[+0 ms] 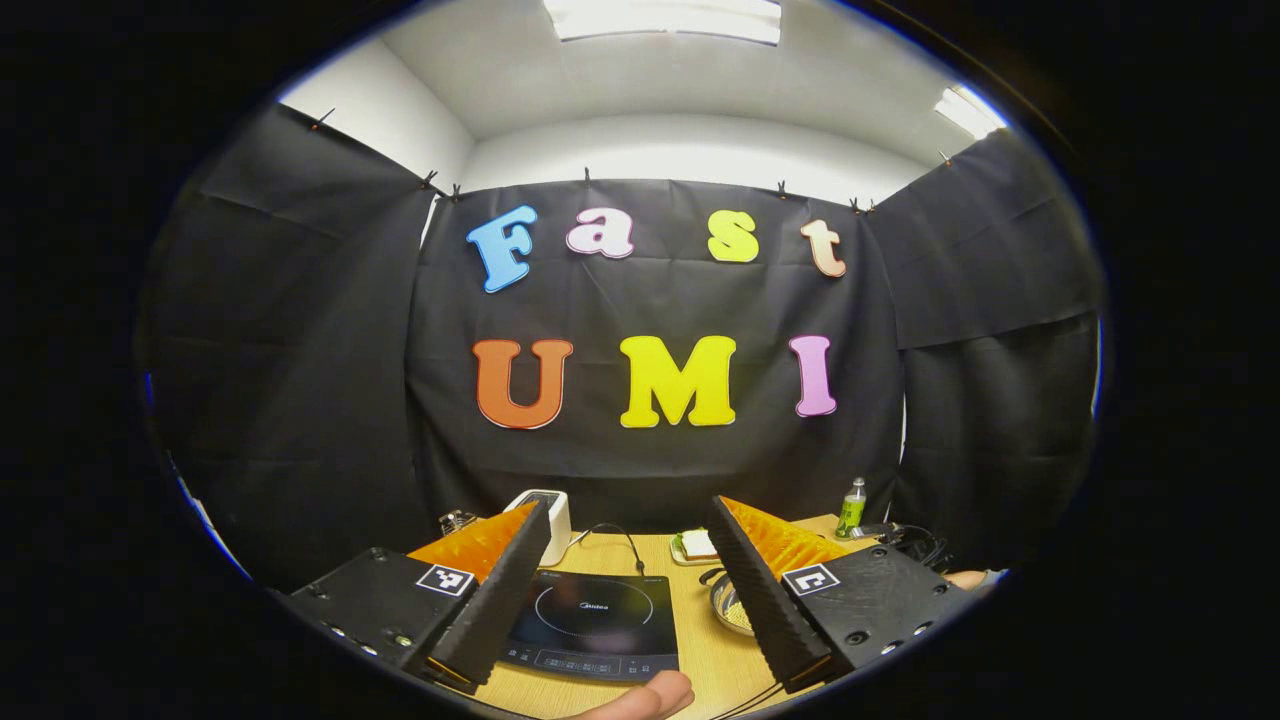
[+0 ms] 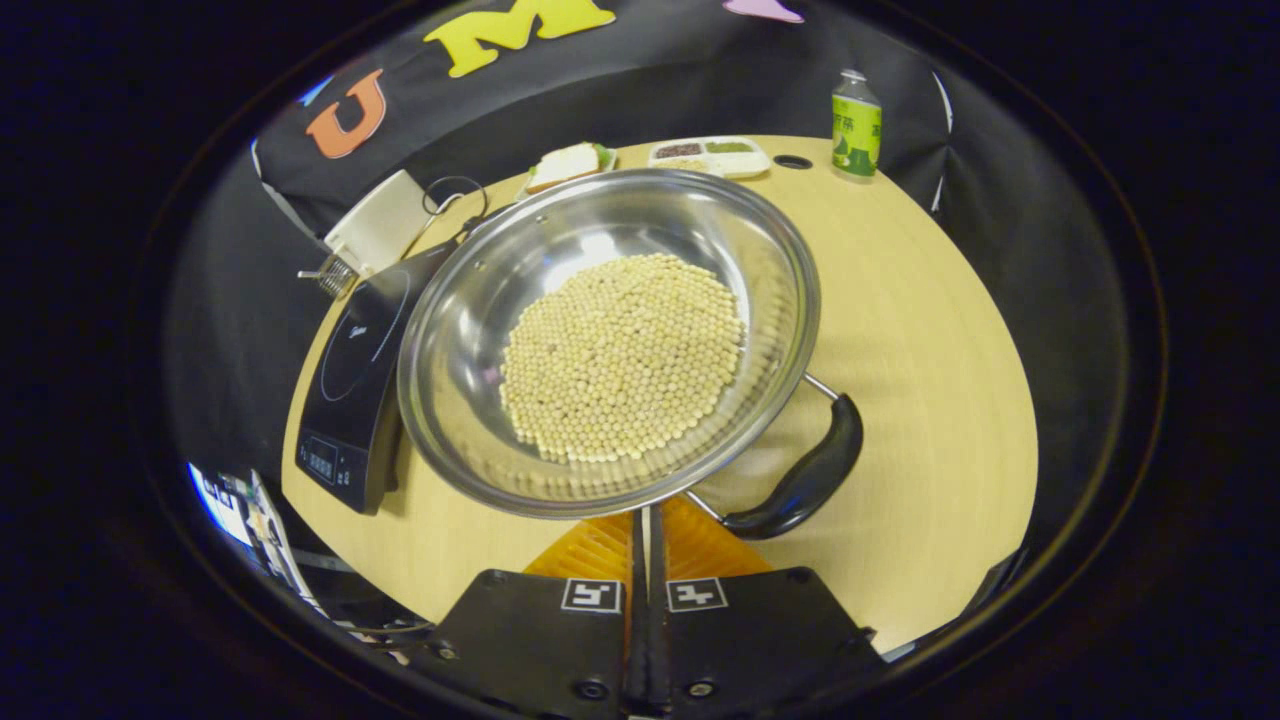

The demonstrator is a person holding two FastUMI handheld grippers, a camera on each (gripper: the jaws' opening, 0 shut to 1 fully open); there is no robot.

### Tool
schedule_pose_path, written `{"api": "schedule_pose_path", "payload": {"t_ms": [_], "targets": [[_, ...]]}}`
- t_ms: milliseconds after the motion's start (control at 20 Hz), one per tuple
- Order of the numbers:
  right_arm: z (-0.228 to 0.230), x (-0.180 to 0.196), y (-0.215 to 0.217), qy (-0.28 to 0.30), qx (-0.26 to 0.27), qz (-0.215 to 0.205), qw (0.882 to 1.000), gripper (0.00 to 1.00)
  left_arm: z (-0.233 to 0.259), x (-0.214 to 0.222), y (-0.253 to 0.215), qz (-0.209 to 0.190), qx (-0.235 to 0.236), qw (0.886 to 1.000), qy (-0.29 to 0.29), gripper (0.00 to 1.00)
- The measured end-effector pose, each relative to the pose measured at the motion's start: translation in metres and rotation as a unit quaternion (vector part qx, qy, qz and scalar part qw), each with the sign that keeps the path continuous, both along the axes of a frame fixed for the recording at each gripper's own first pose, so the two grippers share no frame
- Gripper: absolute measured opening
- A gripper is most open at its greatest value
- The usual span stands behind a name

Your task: First push the handle of the pot to place it horizontally, then grasp the pot with both hands and set it on the induction cooktop.

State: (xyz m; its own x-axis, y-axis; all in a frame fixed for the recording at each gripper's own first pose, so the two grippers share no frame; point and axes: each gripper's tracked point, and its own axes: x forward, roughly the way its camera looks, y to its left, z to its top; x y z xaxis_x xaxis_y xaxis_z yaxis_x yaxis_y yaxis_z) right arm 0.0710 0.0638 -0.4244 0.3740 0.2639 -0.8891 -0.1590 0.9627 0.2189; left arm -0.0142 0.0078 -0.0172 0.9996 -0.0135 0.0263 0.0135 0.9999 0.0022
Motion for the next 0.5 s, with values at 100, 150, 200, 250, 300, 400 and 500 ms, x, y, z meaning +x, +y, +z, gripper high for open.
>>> {"api": "schedule_pose_path", "payload": {"t_ms": [100, 150, 200, 250, 300, 400, 500], "targets": [[-0.002, 0.006, -0.013, -0.005, -0.005, -0.009, 1.000, 0.04, -0.002, 0.003, -0.003, 0.000, 0.002, 1.000, 0.001, 0.96], [-0.003, 0.011, -0.021, -0.009, -0.012, -0.015, 1.000, 0.04, -0.002, 0.004, -0.004, -0.001, 0.002, 1.000, 0.001, 0.96], [-0.004, 0.017, -0.030, -0.013, -0.016, -0.020, 1.000, 0.04, -0.002, 0.005, -0.006, -0.002, 0.003, 1.000, 0.002, 0.96], [-0.004, 0.021, -0.038, -0.014, -0.017, -0.027, 0.999, 0.04, -0.002, 0.006, -0.008, -0.002, 0.004, 1.000, 0.002, 0.96], [-0.005, 0.024, -0.043, -0.014, -0.014, -0.036, 0.999, 0.04, -0.002, 0.008, -0.010, -0.002, 0.005, 1.000, 0.002, 0.96], [-0.004, 0.034, -0.054, -0.016, -0.008, -0.052, 0.999, 0.04, -0.002, 0.011, -0.013, -0.004, 0.007, 1.000, 0.002, 0.96], [-0.002, 0.045, -0.067, -0.024, -0.008, -0.063, 0.998, 0.04, -0.003, 0.013, -0.017, -0.006, 0.007, 1.000, 0.003, 0.96]]}}
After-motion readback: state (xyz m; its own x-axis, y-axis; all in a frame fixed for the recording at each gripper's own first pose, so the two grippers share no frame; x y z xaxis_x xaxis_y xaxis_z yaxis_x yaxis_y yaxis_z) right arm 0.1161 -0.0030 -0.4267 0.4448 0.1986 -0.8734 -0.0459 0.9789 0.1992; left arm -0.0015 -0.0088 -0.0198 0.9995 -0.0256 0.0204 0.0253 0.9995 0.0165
